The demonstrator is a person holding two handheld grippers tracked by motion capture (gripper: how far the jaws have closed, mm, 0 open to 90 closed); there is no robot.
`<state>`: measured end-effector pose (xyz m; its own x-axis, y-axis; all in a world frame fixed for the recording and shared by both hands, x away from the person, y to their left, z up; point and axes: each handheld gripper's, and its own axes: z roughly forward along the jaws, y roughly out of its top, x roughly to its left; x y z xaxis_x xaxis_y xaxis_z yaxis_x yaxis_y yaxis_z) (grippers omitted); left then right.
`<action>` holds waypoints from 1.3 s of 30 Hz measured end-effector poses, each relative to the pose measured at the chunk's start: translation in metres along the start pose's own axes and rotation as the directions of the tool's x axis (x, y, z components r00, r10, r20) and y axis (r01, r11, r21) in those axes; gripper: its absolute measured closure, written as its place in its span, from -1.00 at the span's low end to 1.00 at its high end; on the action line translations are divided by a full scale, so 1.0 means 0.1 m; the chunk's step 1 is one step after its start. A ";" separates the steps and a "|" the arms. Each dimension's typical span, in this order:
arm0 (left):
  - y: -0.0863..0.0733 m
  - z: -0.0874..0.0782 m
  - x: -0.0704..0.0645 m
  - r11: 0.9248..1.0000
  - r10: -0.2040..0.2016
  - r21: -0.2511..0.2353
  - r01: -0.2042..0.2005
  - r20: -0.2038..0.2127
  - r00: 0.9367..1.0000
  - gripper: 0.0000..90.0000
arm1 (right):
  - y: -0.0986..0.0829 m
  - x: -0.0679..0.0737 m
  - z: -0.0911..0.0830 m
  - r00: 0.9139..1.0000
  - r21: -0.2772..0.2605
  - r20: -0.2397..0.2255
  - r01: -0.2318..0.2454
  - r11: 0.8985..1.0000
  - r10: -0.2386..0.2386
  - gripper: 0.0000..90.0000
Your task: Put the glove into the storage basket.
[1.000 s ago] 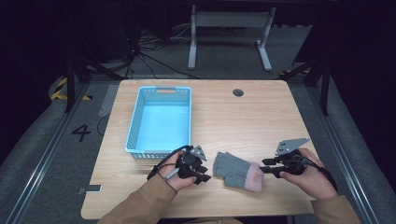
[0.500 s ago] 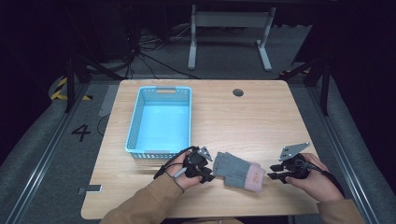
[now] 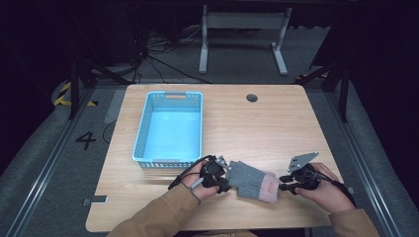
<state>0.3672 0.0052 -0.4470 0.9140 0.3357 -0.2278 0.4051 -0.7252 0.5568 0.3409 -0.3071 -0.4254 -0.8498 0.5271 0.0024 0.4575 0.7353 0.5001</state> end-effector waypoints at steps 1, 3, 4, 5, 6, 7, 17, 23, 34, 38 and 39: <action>0.00 0.00 -0.01 1.000 -0.001 0.000 0.001 -0.001 1.000 0.61 | 0.00 0.00 0.00 1.000 -0.002 -0.001 0.002 1.000 -0.002 0.53; 0.01 0.00 -0.02 1.000 -0.004 -0.003 0.004 -0.007 1.000 0.65 | 0.01 0.01 0.00 1.000 -0.002 0.002 0.010 1.000 -0.010 0.54; 0.01 0.01 -0.01 1.000 -0.001 -0.001 0.001 -0.008 1.000 0.68 | 0.01 0.01 0.00 1.000 -0.001 0.002 0.010 1.000 -0.010 0.54; 0.02 0.02 -0.01 1.000 0.002 0.008 -0.002 -0.014 1.000 0.70 | 0.02 0.02 0.01 1.000 -0.003 0.002 0.007 1.000 -0.007 0.54; 0.02 0.03 0.00 1.000 0.003 0.014 -0.003 -0.016 1.000 0.74 | 0.03 0.02 0.02 1.000 -0.002 0.001 0.009 1.000 -0.009 0.55; 0.02 0.03 0.00 1.000 -0.005 0.012 0.005 -0.019 1.000 0.76 | 0.03 0.03 0.02 1.000 -0.001 0.002 0.008 1.000 -0.008 0.56; 0.03 0.03 0.00 0.999 -0.039 0.036 0.041 -0.044 0.998 0.65 | 0.05 0.05 0.04 1.000 -0.001 -0.007 0.015 1.000 -0.015 0.62; 0.04 0.03 -0.03 0.999 -0.015 0.034 0.017 -0.067 0.998 0.94 | 0.06 0.06 0.04 1.000 -0.005 -0.001 0.017 1.000 -0.017 0.71; 0.05 -0.09 -0.11 1.000 0.021 -0.009 -0.022 -0.061 0.998 0.98 | 0.12 0.08 -0.15 0.999 -0.057 0.032 0.010 0.998 -0.008 0.90; 0.03 -0.16 -0.14 0.999 0.025 -0.026 -0.027 -0.066 0.998 0.98 | 0.16 0.07 -0.19 0.999 -0.076 0.032 0.001 0.997 0.002 0.90; 0.02 -0.18 -0.14 0.999 0.020 -0.034 -0.022 -0.063 0.998 0.98 | 0.17 0.06 -0.19 0.999 -0.083 0.033 -0.002 0.997 0.005 0.90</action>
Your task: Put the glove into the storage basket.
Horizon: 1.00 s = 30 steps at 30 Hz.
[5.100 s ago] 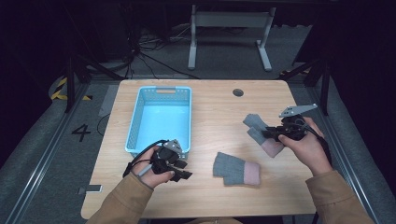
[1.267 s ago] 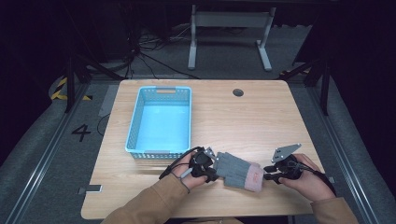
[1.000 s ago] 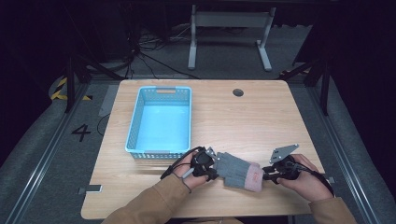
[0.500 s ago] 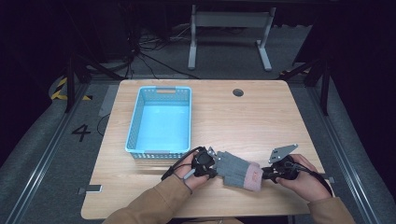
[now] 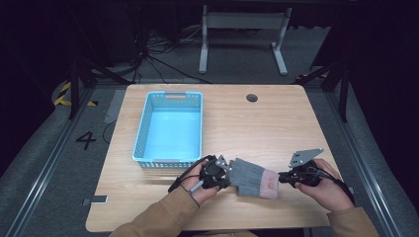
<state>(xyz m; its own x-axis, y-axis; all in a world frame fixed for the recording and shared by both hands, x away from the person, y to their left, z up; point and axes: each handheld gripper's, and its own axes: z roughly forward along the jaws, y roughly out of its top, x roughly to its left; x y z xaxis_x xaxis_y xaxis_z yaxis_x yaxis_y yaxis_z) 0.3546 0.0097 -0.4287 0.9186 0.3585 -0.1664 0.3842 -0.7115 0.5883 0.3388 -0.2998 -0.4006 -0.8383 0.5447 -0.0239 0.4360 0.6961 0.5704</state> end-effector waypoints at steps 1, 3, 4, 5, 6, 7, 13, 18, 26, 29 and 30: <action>0.00 -0.02 0.00 1.000 -0.002 -0.003 0.002 -0.005 1.000 0.98 | 0.01 -0.01 0.00 1.000 -0.006 -0.004 -0.006 1.000 0.006 0.90; -0.02 -0.04 0.00 1.000 -0.005 -0.003 0.005 -0.006 1.000 0.98 | 0.03 -0.03 0.01 1.000 -0.013 -0.009 -0.009 1.000 0.009 0.90; -0.02 -0.04 0.00 1.000 -0.006 -0.007 0.006 -0.009 1.000 0.98 | 0.04 -0.03 0.02 1.000 -0.014 -0.010 -0.013 1.000 0.013 0.90; -0.02 -0.04 0.01 1.000 -0.008 -0.006 0.008 -0.010 1.000 0.98 | 0.06 -0.04 0.03 1.000 -0.014 -0.008 -0.011 1.000 0.011 0.90; -0.03 -0.04 0.01 1.000 -0.014 -0.007 0.014 -0.012 1.000 0.98 | 0.06 -0.04 0.04 1.000 -0.014 -0.009 -0.010 1.000 0.009 0.90; -0.03 -0.04 0.01 1.000 -0.016 -0.005 0.016 -0.011 1.000 0.98 | 0.07 -0.05 0.06 1.000 -0.012 -0.011 -0.011 1.000 0.011 0.90; -0.04 0.01 0.02 0.999 -0.025 0.021 0.025 0.002 1.000 0.98 | 0.07 -0.14 0.19 0.999 0.015 -0.031 -0.038 0.999 0.038 0.90; -0.04 0.08 0.04 0.999 -0.029 0.041 0.029 0.012 0.999 0.98 | 0.00 -0.20 0.28 0.997 0.033 -0.048 -0.063 0.997 0.065 0.90; -0.04 0.08 0.07 0.998 -0.059 0.001 0.059 -0.021 0.998 0.55 | -0.04 -0.22 0.25 0.997 0.031 -0.022 -0.069 0.997 0.069 0.70; -0.03 0.04 0.07 0.998 -0.060 -0.025 0.059 -0.031 0.998 0.40 | -0.06 -0.22 0.20 0.997 0.026 0.001 -0.073 0.997 0.073 0.63; -0.02 0.03 0.06 0.998 -0.058 -0.030 0.057 -0.033 0.998 0.34 | -0.07 -0.23 0.17 0.997 0.024 0.004 -0.074 0.997 0.074 0.61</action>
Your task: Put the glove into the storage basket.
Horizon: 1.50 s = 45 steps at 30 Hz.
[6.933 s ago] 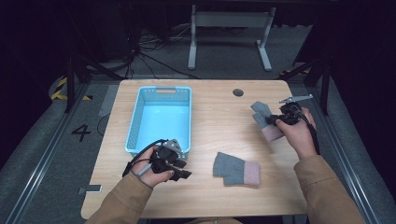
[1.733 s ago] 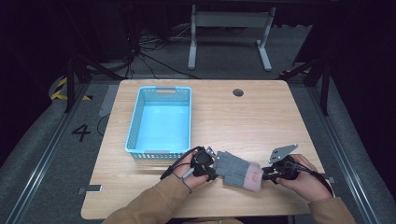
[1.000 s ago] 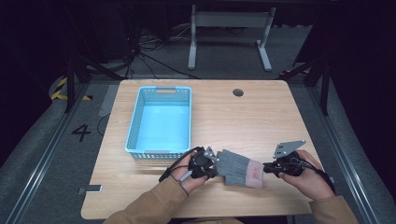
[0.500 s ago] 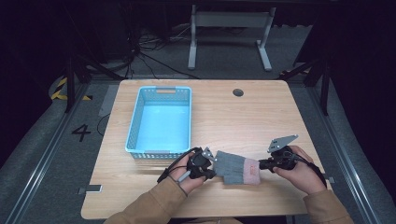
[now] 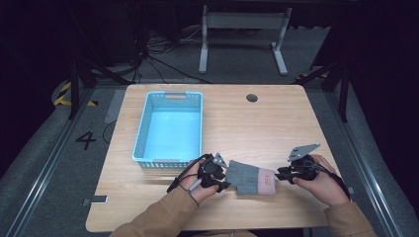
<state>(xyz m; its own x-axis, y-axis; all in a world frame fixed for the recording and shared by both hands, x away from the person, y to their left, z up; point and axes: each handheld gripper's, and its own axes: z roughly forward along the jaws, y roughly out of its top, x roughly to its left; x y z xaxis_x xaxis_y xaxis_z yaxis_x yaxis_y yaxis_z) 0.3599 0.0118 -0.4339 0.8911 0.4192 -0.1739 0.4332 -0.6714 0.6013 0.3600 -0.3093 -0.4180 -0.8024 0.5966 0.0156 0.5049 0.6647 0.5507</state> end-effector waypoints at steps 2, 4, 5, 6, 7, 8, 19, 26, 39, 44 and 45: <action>0.02 -0.02 -0.02 1.000 0.016 -0.009 -0.016 -0.009 1.000 0.27 | -0.02 -0.01 -0.04 1.000 -0.013 0.011 -0.009 1.000 0.009 0.58; 0.04 -0.04 -0.03 1.000 0.022 -0.015 -0.022 -0.011 1.000 0.22 | -0.03 -0.02 -0.08 1.000 -0.025 0.020 -0.017 1.000 0.018 0.54; 0.05 -0.04 -0.04 1.000 0.023 -0.018 -0.023 -0.005 1.000 0.21 | -0.03 -0.03 -0.10 0.999 -0.033 0.024 -0.022 0.999 0.023 0.52; 0.07 -0.05 -0.04 0.999 0.028 -0.016 -0.028 -0.005 1.000 0.20 | -0.04 -0.04 -0.12 0.999 -0.040 0.027 -0.031 0.999 0.032 0.50; 0.08 -0.06 -0.05 0.999 0.035 -0.015 -0.035 -0.007 0.999 0.19 | -0.05 -0.05 -0.12 0.999 -0.043 0.027 -0.039 0.998 0.040 0.48; 0.10 -0.07 -0.06 0.999 0.036 -0.013 -0.036 -0.010 0.999 0.18 | -0.06 -0.06 -0.13 0.998 -0.048 0.030 -0.047 0.998 0.049 0.45; 0.37 -0.07 -0.15 0.994 0.106 0.007 -0.106 0.017 0.994 -0.15 | -0.10 -0.13 -0.20 0.989 -0.119 0.032 -0.138 0.983 0.143 0.29; 0.51 0.01 -0.16 0.987 0.159 0.014 -0.160 0.090 0.983 -0.28 | -0.12 -0.15 -0.23 0.988 -0.139 0.026 -0.149 0.979 0.154 0.30; 0.56 0.23 -0.07 0.987 0.163 -0.001 -0.164 0.085 0.983 -0.34 | -0.15 -0.18 -0.25 0.983 -0.159 0.018 -0.178 0.971 0.183 0.28; 0.57 0.31 -0.06 0.982 0.186 -0.008 -0.186 0.095 0.978 -0.37 | -0.17 -0.19 -0.25 0.982 -0.164 0.011 -0.184 0.969 0.188 0.26; 0.58 0.33 -0.06 0.981 0.193 -0.009 -0.193 0.098 0.976 -0.37 | -0.17 -0.19 -0.25 0.982 -0.167 0.008 -0.185 0.968 0.189 0.26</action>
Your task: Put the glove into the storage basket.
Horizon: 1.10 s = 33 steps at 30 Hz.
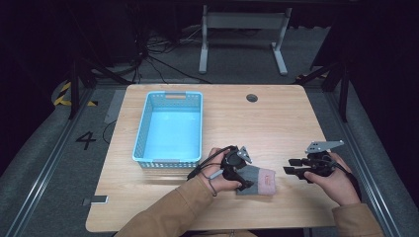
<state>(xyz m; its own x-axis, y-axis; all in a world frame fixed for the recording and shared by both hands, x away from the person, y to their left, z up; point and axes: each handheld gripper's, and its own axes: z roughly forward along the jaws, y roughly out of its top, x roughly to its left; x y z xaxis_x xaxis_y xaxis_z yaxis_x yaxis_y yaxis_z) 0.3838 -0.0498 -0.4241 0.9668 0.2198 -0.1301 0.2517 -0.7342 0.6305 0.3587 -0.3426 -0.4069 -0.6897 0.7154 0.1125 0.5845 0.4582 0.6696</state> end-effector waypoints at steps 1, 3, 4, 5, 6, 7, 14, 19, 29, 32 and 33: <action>0.00 0.03 0.01 1.000 0.013 0.002 -0.013 -0.001 1.000 -0.37 | 0.00 0.00 0.00 1.000 -0.002 -0.003 0.000 1.000 0.000 0.25; -0.02 0.08 0.02 1.000 0.017 0.011 -0.017 0.003 1.000 -0.38 | 0.00 0.00 0.01 1.000 -0.009 -0.013 0.012 1.000 -0.012 0.22; -0.02 0.09 0.02 1.000 0.014 0.014 -0.014 0.004 1.000 -0.39 | 0.00 0.01 0.01 1.000 -0.010 -0.024 0.012 1.000 -0.012 0.22; -0.02 0.11 0.03 1.000 0.012 0.017 -0.012 0.001 1.000 -0.40 | 0.00 0.01 0.01 1.000 -0.011 -0.027 0.009 1.000 -0.009 0.22; -0.03 0.12 0.03 1.000 0.007 0.017 -0.007 -0.007 1.000 -0.42 | 0.00 0.01 0.01 1.000 -0.009 -0.024 0.009 1.000 -0.010 0.22; -0.03 0.14 0.03 1.000 0.007 0.016 -0.007 -0.013 1.000 -0.43 | 0.00 0.00 0.02 1.000 -0.007 -0.022 0.004 1.000 -0.004 0.22; -0.04 0.24 0.02 0.999 0.012 0.033 -0.009 -0.077 0.997 -0.50 | -0.01 0.00 0.02 0.999 -0.023 -0.035 -0.001 1.000 0.001 0.14; -0.05 0.27 0.01 0.999 0.023 0.036 -0.019 -0.094 0.995 -0.54 | -0.01 0.00 0.03 0.999 -0.021 -0.042 0.001 1.000 -0.002 0.14; -0.06 0.31 -0.04 0.999 0.029 0.048 -0.023 -0.124 0.992 -0.58 | -0.01 0.01 0.03 0.999 -0.022 -0.037 -0.001 1.000 0.000 0.14; -0.04 0.31 -0.06 0.998 0.010 0.057 -0.002 -0.137 0.991 -0.46 | -0.01 0.01 0.04 0.999 -0.023 -0.035 -0.001 1.000 0.001 0.14; -0.04 0.31 -0.07 0.998 0.017 0.060 -0.008 -0.145 0.989 -0.42 | -0.01 0.01 0.04 0.999 -0.023 -0.035 -0.002 1.000 0.001 0.14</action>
<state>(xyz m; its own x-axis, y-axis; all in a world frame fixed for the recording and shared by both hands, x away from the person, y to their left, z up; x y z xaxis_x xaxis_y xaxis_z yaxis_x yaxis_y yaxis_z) 0.3773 -0.0683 -0.4491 0.9545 0.2983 -0.0072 0.2460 -0.7731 0.5846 0.3590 -0.3399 -0.4099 -0.7036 0.6969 0.1388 0.5757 0.4445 0.6863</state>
